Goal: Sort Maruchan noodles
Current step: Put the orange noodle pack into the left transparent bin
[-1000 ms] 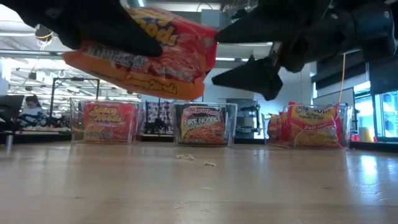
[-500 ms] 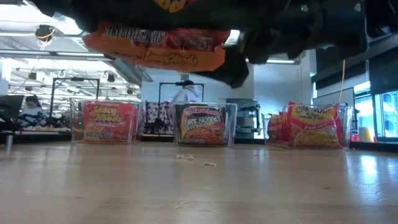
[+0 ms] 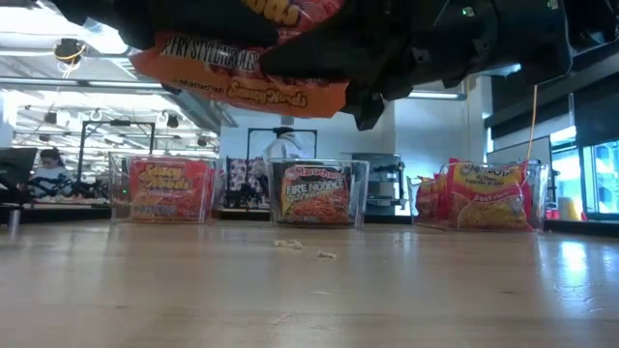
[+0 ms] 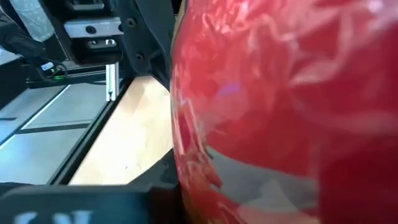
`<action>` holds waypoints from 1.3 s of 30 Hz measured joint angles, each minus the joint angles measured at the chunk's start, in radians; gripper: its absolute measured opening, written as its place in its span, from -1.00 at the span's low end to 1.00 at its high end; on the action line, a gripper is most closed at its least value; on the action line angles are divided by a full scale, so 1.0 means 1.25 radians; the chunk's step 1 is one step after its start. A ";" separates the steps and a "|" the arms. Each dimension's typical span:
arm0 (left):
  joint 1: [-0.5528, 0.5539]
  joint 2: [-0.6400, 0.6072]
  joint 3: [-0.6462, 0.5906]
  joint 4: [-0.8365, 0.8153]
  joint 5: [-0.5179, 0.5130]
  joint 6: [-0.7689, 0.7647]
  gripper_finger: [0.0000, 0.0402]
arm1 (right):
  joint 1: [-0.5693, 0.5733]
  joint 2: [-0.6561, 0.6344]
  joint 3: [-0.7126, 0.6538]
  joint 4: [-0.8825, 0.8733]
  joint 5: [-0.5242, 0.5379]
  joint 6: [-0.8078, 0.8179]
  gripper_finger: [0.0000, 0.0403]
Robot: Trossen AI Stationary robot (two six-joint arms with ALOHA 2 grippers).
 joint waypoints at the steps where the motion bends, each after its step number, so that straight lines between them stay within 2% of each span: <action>1: 0.002 -0.005 0.000 -0.003 0.010 -0.001 -0.35 | 0.000 0.000 0.000 -0.001 0.005 -0.004 -0.44; 7: 0.009 -0.051 0.003 -0.024 0.087 -0.013 -0.07 | 0.001 -0.002 0.000 -0.023 0.005 -0.012 -0.39; 13: 0.005 -0.164 0.003 -0.127 0.145 -0.029 0.23 | 0.000 -0.001 0.000 -0.079 0.001 -0.011 -0.50; 19: 0.037 -0.268 0.006 -0.186 0.178 -0.023 0.31 | 0.000 0.002 -0.002 -0.115 0.004 -0.007 -0.47; 22: 0.083 -0.276 0.011 -0.209 0.265 -0.012 0.31 | 0.000 0.002 -0.002 -0.120 0.004 -0.007 -0.48; 26: 0.152 -0.230 0.085 -0.401 0.381 -0.073 0.28 | 0.000 0.002 -0.002 -0.129 0.004 -0.006 -0.49; 32: 0.192 -0.118 0.264 -0.583 0.509 -0.027 0.28 | 0.000 0.002 -0.002 -0.148 0.006 -0.005 -0.47; 35: 0.207 -0.053 0.351 -0.684 0.551 -0.008 0.28 | 0.000 0.002 -0.002 -0.150 0.010 0.002 -0.49; 39: 0.225 0.018 0.443 -0.833 0.562 -0.006 0.28 | 0.000 0.002 -0.002 -0.155 0.020 0.009 -0.48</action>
